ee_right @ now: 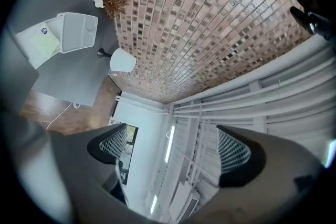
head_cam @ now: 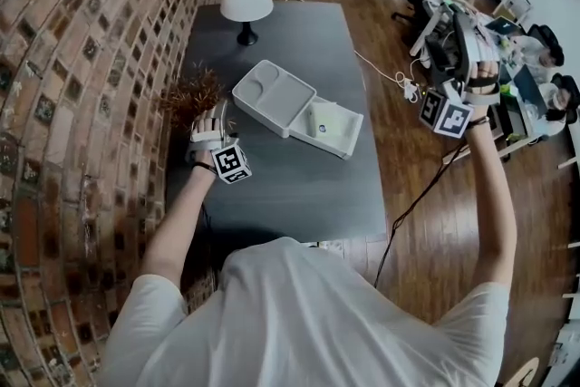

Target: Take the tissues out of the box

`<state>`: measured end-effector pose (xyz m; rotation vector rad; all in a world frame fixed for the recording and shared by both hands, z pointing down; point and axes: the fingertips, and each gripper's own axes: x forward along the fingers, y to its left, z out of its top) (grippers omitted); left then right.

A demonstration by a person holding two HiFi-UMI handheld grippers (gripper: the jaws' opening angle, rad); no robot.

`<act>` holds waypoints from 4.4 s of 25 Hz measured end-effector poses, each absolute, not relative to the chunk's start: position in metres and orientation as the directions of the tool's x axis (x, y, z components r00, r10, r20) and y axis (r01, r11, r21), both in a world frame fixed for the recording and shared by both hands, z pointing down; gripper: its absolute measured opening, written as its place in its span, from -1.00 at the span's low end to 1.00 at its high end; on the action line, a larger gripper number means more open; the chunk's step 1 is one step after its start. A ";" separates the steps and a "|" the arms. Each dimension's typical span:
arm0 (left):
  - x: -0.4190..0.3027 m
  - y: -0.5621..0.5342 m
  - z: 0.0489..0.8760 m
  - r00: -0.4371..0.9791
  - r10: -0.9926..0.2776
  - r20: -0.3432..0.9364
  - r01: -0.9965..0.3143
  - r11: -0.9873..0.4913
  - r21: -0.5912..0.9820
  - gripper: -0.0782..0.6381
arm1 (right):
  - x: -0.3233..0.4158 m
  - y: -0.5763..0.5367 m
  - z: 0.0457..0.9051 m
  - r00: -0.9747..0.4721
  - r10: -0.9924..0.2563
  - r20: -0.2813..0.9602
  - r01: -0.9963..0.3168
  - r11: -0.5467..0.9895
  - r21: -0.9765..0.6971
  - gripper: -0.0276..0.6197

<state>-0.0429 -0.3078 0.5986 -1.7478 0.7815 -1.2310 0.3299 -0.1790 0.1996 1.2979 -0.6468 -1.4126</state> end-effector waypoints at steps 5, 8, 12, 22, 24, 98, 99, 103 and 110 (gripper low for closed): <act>-0.029 -0.308 0.604 0.352 -0.831 0.431 -0.006 -0.462 -0.887 0.68 | 0.350 -0.168 0.229 0.199 -0.936 -0.291 0.312 -0.221 0.924 0.73; -0.020 -0.307 0.607 0.369 -0.821 0.436 0.001 -0.469 -0.883 0.68 | 0.363 -0.159 0.248 0.229 -0.937 -0.266 0.307 -0.190 0.933 0.73; -0.008 -0.305 0.611 0.401 -0.800 0.446 0.001 -0.487 -0.873 0.69 | 0.377 -0.150 0.271 0.258 -0.939 -0.227 0.293 -0.148 0.945 0.73; 0.008 -0.309 0.625 0.441 -0.777 0.450 -0.015 -0.507 -0.862 0.68 | 0.398 -0.137 0.323 0.304 -0.945 -0.119 0.243 -0.044 0.969 0.73; 0.012 -0.310 0.625 0.446 -0.772 0.454 -0.021 -0.516 -0.857 0.68 | 0.400 -0.136 0.331 0.311 -0.945 -0.098 0.227 -0.026 0.974 0.73; -0.040 -0.245 0.566 0.392 -0.837 0.382 -0.616 -0.548 -0.566 0.68 | 0.298 -0.261 0.621 -0.003 -0.701 0.713 -0.692 0.516 0.505 0.80; -0.041 -0.244 0.565 0.396 -0.837 0.379 -0.621 -0.548 -0.560 0.68 | 0.294 -0.261 0.623 -0.018 -0.690 0.724 -0.710 0.518 0.476 0.80; -0.040 -0.238 0.566 0.411 -0.833 0.370 -0.619 -0.553 -0.558 0.68 | 0.282 -0.269 0.633 -0.069 -0.651 0.756 -0.777 0.510 0.369 0.80; -0.031 -0.234 0.558 0.439 -0.832 0.340 -0.628 -0.554 -0.546 0.68 | 0.288 -0.284 0.651 -0.071 -0.573 0.816 -0.878 0.424 0.222 0.81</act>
